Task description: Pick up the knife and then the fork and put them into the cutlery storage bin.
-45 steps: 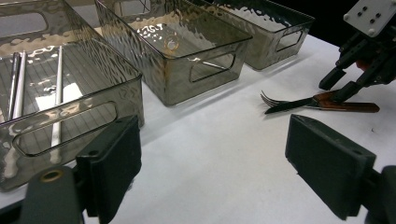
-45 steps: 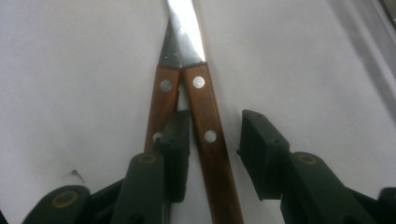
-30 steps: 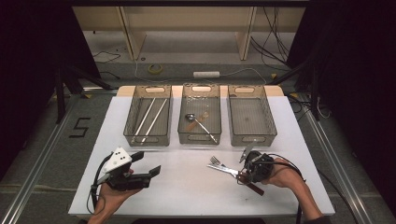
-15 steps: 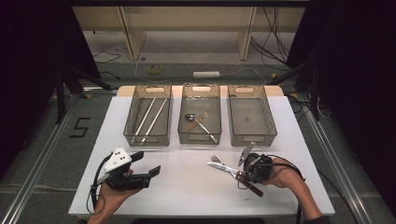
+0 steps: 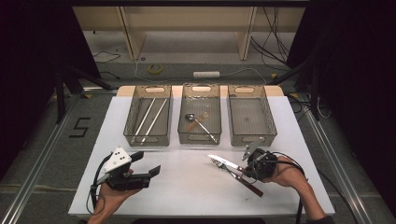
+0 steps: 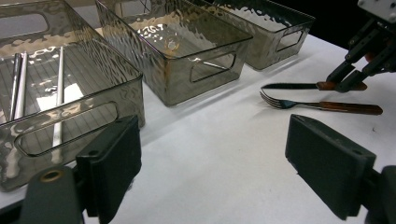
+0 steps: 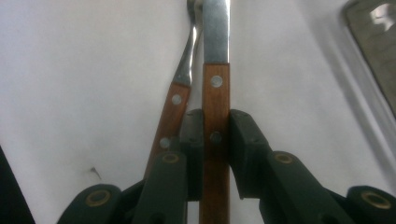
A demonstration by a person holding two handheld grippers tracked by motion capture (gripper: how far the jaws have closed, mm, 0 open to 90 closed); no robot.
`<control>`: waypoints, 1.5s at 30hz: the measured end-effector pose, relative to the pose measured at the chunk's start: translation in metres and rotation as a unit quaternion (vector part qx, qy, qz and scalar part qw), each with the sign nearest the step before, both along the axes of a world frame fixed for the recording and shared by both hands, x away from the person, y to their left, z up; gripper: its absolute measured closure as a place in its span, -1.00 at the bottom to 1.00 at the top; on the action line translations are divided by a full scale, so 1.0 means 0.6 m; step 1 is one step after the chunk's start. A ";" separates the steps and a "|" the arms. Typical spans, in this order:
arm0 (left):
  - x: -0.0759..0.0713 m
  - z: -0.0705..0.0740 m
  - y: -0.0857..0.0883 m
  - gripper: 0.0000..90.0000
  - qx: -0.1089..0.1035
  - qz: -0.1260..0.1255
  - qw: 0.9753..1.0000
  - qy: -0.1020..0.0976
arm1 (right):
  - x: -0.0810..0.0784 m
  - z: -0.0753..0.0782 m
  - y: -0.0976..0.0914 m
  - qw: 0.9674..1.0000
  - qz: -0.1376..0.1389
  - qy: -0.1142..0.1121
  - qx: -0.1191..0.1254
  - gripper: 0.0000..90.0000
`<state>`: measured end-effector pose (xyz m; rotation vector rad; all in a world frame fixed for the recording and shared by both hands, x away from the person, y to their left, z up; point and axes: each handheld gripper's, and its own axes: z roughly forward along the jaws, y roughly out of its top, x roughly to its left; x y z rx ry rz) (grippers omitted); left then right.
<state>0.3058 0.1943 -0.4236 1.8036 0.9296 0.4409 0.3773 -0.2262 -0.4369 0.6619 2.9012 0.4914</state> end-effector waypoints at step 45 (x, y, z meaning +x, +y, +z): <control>0.000 0.000 0.004 -0.60 -0.009 0.007 1.000 -0.002 | 0.116 0.115 -0.042 0.965 -0.153 -0.062 0.203 0.72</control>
